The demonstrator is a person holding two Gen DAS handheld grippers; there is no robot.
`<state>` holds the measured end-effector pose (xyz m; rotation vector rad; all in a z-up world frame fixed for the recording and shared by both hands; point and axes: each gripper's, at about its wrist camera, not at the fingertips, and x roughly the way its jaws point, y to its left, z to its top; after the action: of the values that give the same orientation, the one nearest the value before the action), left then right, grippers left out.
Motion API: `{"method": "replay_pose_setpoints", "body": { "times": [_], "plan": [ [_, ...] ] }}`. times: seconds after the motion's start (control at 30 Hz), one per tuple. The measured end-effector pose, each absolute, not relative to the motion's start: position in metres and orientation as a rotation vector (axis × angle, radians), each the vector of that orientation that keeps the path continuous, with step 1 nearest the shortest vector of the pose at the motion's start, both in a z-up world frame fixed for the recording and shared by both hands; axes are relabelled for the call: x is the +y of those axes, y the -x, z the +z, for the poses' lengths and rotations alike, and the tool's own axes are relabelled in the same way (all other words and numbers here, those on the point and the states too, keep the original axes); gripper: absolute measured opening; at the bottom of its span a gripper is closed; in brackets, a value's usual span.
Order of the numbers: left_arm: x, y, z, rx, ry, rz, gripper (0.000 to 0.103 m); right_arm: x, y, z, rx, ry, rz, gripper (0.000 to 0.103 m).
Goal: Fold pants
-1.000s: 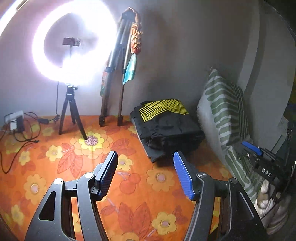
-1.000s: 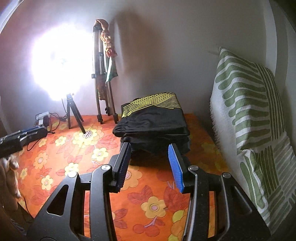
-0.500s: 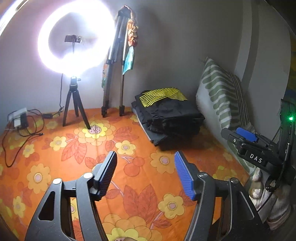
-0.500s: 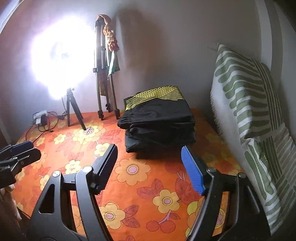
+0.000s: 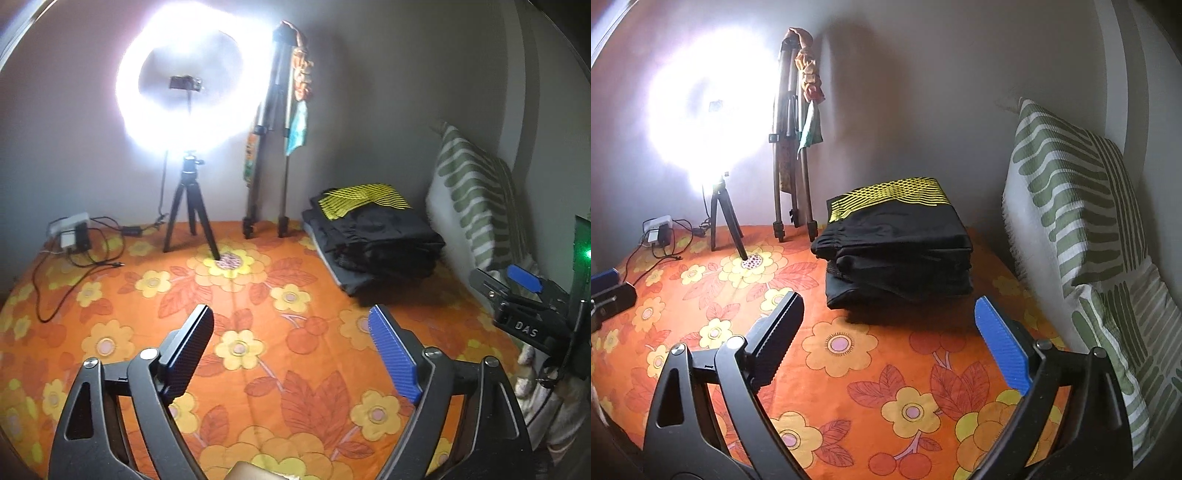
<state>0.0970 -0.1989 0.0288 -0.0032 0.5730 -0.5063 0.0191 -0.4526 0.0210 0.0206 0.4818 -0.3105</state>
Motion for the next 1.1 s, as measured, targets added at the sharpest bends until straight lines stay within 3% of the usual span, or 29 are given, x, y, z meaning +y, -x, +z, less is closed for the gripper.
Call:
{"method": "replay_pose_setpoints", "body": {
  "times": [1.1],
  "plan": [
    [-0.203, -0.082, 0.029, 0.583, -0.034, -0.526, 0.087, -0.457, -0.017, 0.02, 0.485, -0.064, -0.305, 0.096]
  ]
}}
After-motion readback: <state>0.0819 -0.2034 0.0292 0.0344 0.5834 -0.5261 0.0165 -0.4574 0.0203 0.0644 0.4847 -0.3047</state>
